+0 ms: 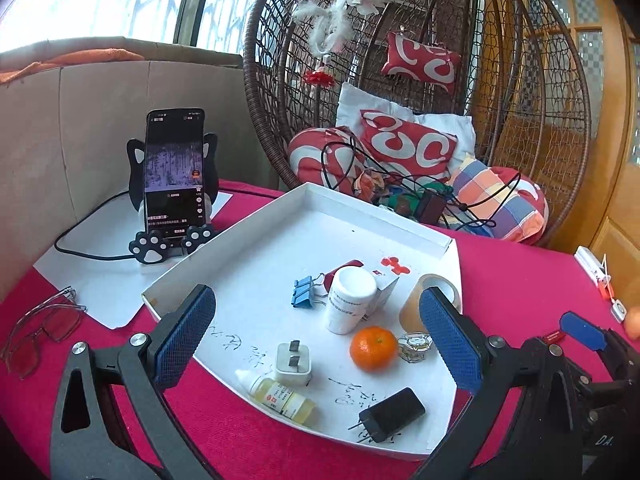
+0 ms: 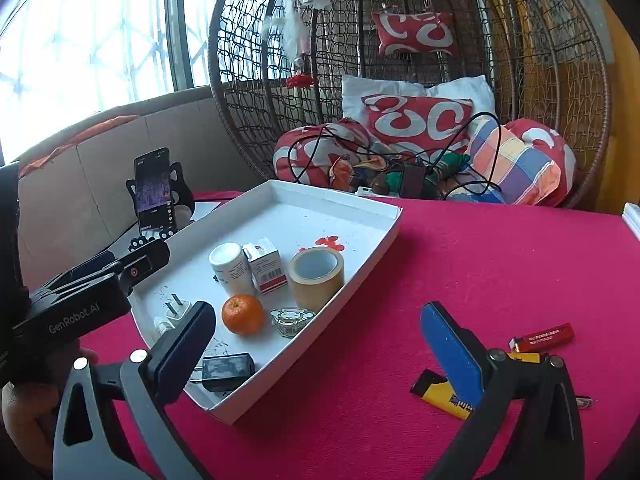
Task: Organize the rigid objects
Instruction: 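Grasp the yellow lighter with the left tool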
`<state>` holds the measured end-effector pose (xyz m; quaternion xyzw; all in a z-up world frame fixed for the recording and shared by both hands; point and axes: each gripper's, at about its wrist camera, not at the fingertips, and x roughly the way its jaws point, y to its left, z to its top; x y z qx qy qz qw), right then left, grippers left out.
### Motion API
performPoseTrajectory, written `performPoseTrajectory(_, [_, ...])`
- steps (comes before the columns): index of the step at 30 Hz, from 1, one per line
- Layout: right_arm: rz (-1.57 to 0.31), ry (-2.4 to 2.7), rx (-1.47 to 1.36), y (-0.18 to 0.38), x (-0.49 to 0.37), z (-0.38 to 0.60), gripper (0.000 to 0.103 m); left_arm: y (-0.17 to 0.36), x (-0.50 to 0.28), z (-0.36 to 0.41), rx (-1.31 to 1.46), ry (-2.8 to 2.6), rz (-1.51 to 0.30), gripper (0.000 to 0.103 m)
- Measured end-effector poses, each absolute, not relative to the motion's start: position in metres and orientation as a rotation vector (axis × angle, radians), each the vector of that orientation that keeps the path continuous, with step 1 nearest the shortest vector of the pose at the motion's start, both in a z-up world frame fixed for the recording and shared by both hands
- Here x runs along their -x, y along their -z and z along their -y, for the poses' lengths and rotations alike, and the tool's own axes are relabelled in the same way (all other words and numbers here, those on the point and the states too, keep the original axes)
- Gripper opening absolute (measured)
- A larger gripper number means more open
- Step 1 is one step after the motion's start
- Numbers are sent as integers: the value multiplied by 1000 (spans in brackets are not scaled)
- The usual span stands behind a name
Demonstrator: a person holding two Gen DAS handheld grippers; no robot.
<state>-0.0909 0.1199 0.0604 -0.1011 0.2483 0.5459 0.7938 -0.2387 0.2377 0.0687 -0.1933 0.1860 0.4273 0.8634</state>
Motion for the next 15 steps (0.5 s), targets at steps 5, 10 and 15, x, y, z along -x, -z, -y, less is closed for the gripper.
performPoseTrajectory(5, [-541,-1137,174,-61,71,-98,103,-69,230,-229,385,-864,-406,103])
performPoseTrajectory(10, [-559,-1049,155,-57,40,-68,103,-67,220,-219,360,-813,-430,103])
performPoseTrajectory(15, [-594,-888,102,-48,-4,-21,103,-64,208,-207,345,-709,-449,103])
